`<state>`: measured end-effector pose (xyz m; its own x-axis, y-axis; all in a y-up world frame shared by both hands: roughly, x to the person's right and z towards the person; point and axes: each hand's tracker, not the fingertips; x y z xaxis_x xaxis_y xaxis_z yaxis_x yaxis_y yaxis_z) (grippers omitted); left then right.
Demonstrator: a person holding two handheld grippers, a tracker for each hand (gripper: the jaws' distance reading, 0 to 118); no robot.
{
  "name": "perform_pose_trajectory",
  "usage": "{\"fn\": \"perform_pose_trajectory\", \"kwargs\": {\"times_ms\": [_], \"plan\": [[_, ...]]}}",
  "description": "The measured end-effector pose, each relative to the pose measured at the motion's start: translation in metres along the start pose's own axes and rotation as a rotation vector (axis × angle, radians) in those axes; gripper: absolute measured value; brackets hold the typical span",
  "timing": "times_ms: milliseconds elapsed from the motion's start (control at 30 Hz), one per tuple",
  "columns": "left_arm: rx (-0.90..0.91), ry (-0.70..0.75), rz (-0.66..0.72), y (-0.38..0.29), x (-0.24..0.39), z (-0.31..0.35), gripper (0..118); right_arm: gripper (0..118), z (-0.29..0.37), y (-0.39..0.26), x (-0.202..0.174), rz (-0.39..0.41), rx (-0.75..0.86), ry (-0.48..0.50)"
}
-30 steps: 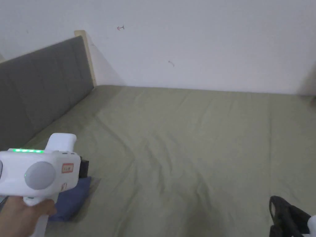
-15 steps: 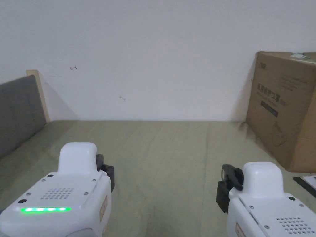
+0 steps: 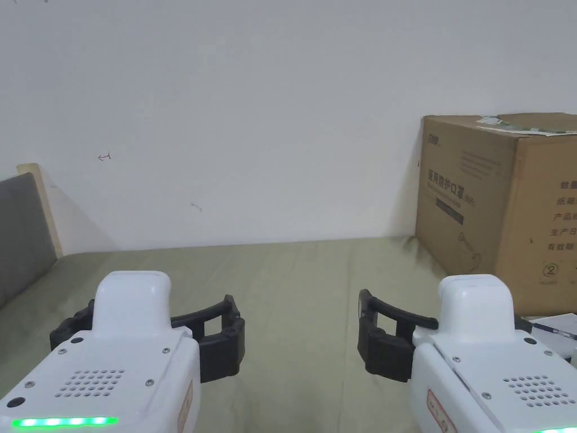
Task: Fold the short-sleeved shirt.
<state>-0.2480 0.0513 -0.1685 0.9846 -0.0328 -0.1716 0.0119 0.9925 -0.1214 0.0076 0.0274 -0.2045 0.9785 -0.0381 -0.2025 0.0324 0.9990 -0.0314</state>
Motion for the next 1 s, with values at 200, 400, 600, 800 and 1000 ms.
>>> {"fn": "perform_pose_trajectory", "kwargs": {"times_ms": [200, 400, 600, 800, 1000], "plan": [[-0.128, -0.015, 0.096, 0.016, -0.01, 0.004, 107, 118, 0.005, 0.008, 0.003, -0.007, 0.027, -0.006], [-0.138, -0.038, 0.003, 0.012, -0.008, 0.011, 107, 118, 0.006, 0.009, 0.006, 0.0, 0.025, -0.02], [-0.088, -0.023, 0.042, 0.016, -0.006, 0.018, 107, 118, 0.005, 0.007, 0.01, -0.046, -0.018, 0.009], [-0.056, 0.008, -0.01, 0.015, 0.0, 0.016, 107, 118, 0.003, 0.005, 0.011, -0.024, -0.02, -0.004], [-0.06, -0.001, 0.02, 0.009, -0.004, 0.012, 107, 118, 0.001, 0.004, 0.012, -0.028, -0.027, -0.002]]}}
